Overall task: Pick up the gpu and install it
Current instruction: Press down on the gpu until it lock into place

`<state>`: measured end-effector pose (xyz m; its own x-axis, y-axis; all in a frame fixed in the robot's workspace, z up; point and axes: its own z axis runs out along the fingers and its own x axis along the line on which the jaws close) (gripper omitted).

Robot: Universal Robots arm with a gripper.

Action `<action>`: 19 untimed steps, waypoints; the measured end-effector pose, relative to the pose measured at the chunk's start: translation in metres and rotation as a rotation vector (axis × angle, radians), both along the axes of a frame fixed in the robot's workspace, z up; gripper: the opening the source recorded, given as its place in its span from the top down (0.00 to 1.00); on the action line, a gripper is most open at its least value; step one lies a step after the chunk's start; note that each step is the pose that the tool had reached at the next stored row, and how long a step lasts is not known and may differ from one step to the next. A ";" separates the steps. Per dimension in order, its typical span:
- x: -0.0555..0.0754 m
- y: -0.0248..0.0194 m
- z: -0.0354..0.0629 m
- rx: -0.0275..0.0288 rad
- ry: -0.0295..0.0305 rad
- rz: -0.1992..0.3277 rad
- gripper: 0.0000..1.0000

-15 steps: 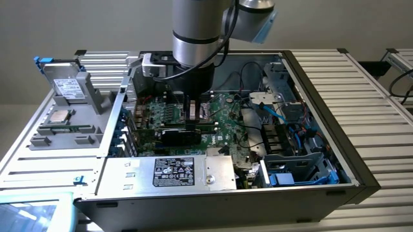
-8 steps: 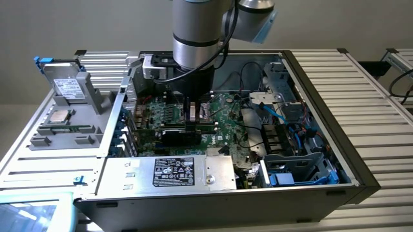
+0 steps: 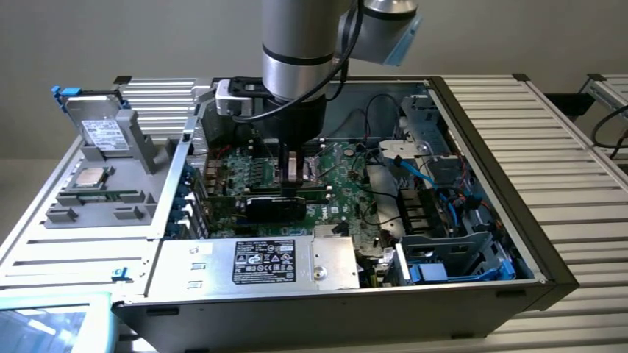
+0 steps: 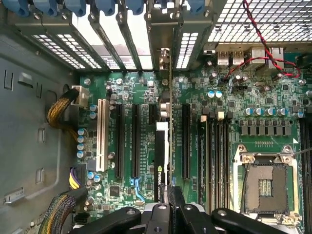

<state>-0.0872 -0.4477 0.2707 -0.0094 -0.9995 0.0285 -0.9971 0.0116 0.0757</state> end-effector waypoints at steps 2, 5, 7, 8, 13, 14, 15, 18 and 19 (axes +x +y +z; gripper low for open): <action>0.000 0.0000 0.0001 -0.0003 0.0002 0.000 0.88; 0.000 0.0000 0.0001 -0.0003 0.0001 0.000 0.88; 0.000 0.0000 0.0001 -0.0003 0.0002 0.000 0.88; 0.000 0.0000 0.0001 -0.0004 0.0002 0.000 0.88; 0.000 -0.0002 -0.0068 -0.0005 0.0006 0.000 0.88; 0.000 -0.0003 -0.0082 -0.0011 0.0010 0.000 0.88; 0.000 -0.0003 -0.0093 -0.0006 0.0009 0.000 0.88; 0.000 0.0000 -0.0101 0.0011 0.0002 0.000 0.88; 0.000 0.0004 -0.0078 0.0016 0.0010 0.000 0.88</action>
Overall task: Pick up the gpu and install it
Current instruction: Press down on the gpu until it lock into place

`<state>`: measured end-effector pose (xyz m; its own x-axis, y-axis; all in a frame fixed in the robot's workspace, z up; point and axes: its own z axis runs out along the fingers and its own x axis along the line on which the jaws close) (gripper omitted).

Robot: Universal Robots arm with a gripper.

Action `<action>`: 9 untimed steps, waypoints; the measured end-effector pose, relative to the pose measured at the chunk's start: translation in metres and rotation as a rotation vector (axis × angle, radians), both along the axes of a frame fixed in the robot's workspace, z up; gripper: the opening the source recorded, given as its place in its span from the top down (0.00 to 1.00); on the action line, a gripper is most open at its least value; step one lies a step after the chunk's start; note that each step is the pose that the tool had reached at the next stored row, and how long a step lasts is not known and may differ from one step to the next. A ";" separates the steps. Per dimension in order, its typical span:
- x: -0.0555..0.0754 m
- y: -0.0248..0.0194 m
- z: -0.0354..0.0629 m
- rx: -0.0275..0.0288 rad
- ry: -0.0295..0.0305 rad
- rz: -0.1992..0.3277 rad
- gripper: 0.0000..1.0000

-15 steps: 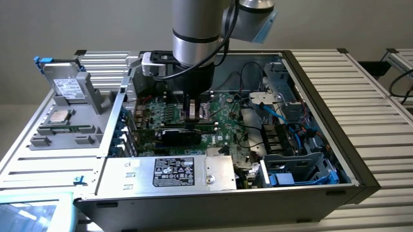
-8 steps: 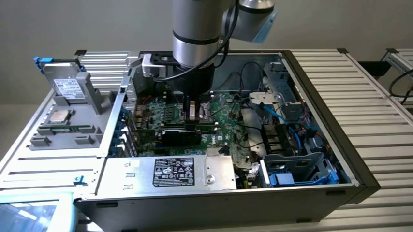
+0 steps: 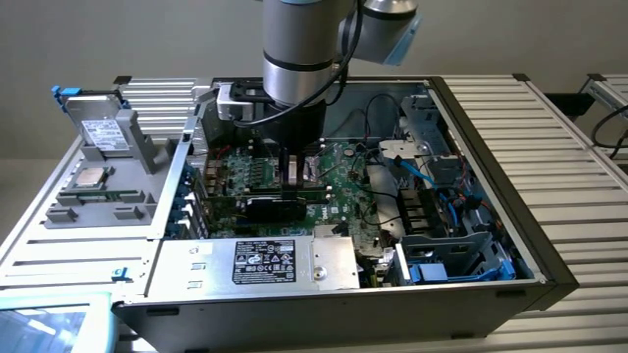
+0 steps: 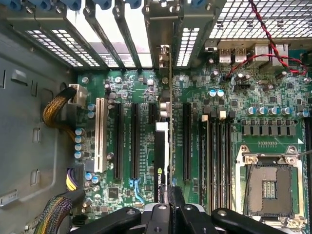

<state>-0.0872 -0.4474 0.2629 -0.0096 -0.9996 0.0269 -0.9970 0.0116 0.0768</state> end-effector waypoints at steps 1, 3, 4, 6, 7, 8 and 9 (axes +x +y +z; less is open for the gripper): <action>0.000 0.0001 0.0035 0.0016 -0.0006 0.000 0.88; 0.000 -0.0004 0.0109 -0.0006 0.0010 0.000 0.88; 0.000 -0.0004 0.0122 -0.0002 0.0012 0.000 0.88; 0.000 -0.0004 0.0124 -0.0001 0.0014 0.000 0.88; 0.000 -0.0004 0.0124 -0.0002 0.0014 0.000 0.88; 0.000 -0.0004 0.0125 -0.0004 0.0016 0.000 0.88; 0.000 -0.0004 0.0125 -0.0003 0.0015 0.000 0.88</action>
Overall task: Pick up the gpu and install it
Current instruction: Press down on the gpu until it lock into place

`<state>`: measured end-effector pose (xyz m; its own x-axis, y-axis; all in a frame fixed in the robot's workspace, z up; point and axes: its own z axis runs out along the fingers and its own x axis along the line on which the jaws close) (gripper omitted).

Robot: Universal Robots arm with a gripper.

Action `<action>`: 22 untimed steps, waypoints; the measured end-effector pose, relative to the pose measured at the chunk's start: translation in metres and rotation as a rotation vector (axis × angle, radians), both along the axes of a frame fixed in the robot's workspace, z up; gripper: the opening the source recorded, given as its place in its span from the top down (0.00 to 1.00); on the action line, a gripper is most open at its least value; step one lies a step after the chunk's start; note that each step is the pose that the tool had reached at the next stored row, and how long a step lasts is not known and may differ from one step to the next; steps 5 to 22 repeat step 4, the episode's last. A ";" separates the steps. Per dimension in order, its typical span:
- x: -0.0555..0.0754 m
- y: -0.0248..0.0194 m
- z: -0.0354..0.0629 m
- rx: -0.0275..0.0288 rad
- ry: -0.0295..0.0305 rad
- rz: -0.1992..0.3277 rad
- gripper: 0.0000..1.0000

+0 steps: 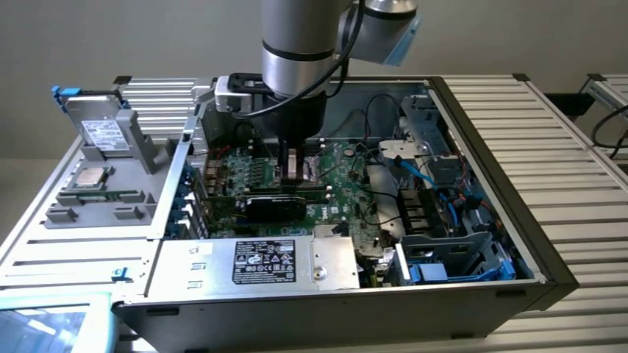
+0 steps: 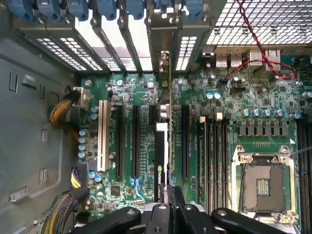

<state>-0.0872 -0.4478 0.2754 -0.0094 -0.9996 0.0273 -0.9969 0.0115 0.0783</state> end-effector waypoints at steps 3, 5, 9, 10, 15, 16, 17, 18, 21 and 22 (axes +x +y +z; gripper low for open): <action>0.000 0.0000 0.0001 -0.0001 0.0001 0.000 0.88; 0.000 0.0000 0.0001 -0.0001 0.0001 0.000 0.88; 0.000 0.0000 0.0001 -0.0001 0.0001 0.000 0.88; 0.000 0.0000 0.0001 -0.0001 0.0001 0.000 0.88; 0.000 0.0000 0.0001 -0.0001 0.0001 0.000 0.88; 0.000 0.0000 0.0001 -0.0001 0.0001 0.000 0.88; 0.000 0.0000 0.0001 -0.0001 0.0001 0.000 0.88; 0.000 0.0000 0.0001 -0.0001 0.0001 0.000 0.88; 0.000 0.0000 0.0001 -0.0001 0.0001 0.000 0.88; 0.000 0.0000 0.0001 -0.0001 0.0001 0.000 0.88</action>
